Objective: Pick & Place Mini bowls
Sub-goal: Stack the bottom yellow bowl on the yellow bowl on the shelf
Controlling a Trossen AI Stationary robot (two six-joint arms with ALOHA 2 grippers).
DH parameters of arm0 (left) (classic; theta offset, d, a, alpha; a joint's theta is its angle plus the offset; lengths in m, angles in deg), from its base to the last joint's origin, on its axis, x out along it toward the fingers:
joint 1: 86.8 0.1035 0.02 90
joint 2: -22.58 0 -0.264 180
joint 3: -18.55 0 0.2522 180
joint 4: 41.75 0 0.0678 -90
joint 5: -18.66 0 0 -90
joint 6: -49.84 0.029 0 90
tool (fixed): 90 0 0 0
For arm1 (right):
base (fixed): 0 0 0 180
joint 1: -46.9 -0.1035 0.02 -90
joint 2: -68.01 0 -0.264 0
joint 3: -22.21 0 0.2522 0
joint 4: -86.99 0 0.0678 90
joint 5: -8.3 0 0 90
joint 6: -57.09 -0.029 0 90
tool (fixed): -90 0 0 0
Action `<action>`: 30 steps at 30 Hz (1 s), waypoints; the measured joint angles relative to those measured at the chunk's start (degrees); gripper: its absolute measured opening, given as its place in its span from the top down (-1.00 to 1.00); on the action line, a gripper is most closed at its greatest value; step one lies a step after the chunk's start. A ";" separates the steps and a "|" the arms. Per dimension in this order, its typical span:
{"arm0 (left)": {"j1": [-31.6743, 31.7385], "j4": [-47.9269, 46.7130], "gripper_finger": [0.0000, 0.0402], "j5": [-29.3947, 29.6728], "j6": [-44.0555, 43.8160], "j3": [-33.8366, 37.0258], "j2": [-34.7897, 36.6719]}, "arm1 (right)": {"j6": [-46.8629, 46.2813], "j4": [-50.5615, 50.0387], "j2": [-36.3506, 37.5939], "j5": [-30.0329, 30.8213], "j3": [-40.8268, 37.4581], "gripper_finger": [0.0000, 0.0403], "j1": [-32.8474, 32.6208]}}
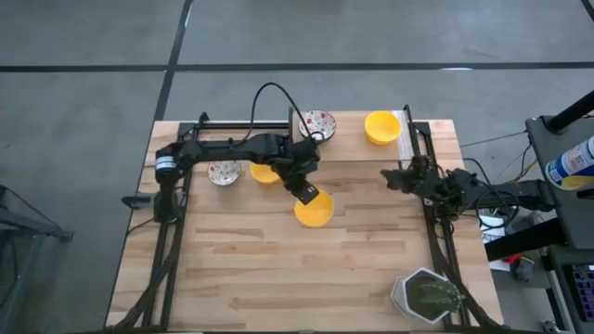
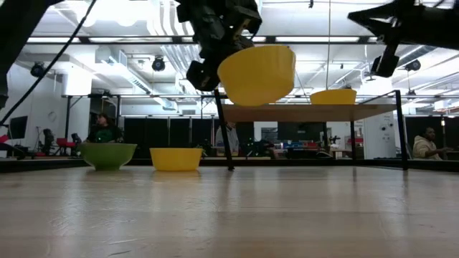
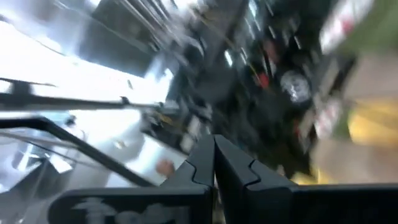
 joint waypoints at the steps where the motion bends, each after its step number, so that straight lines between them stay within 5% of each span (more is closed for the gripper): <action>1: -0.01 -0.40 1.00 0.15 0.00 -0.70 -0.67 | -2.13 -3.50 -1.18 -1.46 1.58 0.96 0.00; 12: -0.81 -2.24 1.00 1.56 -0.02 -5.81 -5.79 | -12.86 -52.45 -21.01 -10.81 28.88 0.96 0.00; 30: -2.49 -2.31 1.00 4.32 -1.22 -7.94 -6.41 | -4.01 -75.19 -52.46 -16.34 55.42 0.27 0.00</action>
